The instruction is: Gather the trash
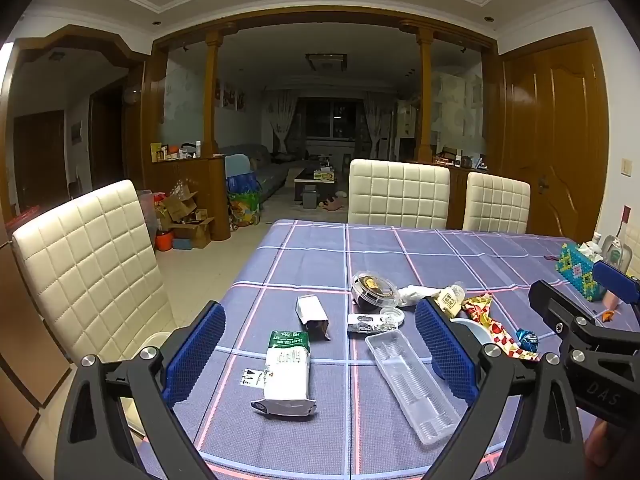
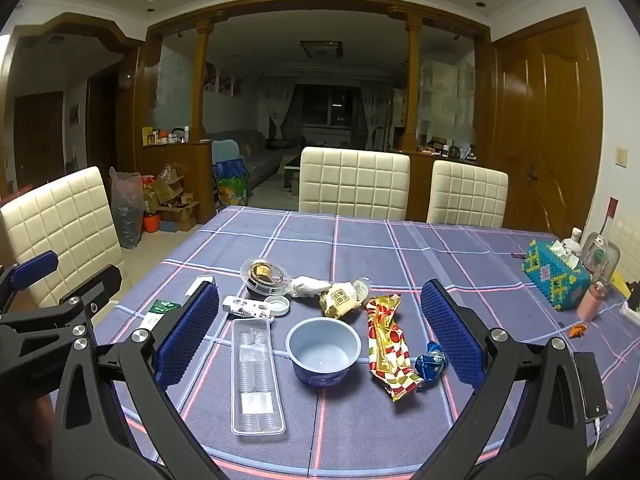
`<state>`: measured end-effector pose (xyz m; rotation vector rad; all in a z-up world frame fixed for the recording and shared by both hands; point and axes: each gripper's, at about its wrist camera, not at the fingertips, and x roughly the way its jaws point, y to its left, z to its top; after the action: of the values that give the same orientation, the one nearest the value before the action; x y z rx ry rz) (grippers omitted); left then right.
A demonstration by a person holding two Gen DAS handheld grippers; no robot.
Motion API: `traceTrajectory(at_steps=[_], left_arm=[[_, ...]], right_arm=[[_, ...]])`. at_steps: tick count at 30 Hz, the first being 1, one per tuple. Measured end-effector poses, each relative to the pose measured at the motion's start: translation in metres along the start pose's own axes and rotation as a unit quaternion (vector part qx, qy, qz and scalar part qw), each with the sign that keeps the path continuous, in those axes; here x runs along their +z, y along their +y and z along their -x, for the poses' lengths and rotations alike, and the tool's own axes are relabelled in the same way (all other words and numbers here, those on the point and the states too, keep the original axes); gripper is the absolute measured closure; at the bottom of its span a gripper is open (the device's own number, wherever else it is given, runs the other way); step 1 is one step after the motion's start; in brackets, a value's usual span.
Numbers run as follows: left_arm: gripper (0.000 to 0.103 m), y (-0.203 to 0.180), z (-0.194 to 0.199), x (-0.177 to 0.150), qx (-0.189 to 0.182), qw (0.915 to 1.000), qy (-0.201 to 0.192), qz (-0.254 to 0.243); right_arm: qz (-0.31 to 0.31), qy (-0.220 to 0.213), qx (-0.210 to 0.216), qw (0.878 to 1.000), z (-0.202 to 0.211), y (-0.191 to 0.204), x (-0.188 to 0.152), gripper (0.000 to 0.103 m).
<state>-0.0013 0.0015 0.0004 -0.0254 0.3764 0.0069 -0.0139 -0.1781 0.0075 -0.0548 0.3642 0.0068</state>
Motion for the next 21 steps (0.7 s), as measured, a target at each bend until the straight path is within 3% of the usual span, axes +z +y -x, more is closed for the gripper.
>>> traceTrajectory(at_steps=[21], left_arm=[[0.009,-0.0003,0.0007,0.0003,0.0,1.0,-0.001,0.0]], right_arm=[[0.001,0.001,0.0,1.0,-0.0001,0.0004,-0.0005,0.003]])
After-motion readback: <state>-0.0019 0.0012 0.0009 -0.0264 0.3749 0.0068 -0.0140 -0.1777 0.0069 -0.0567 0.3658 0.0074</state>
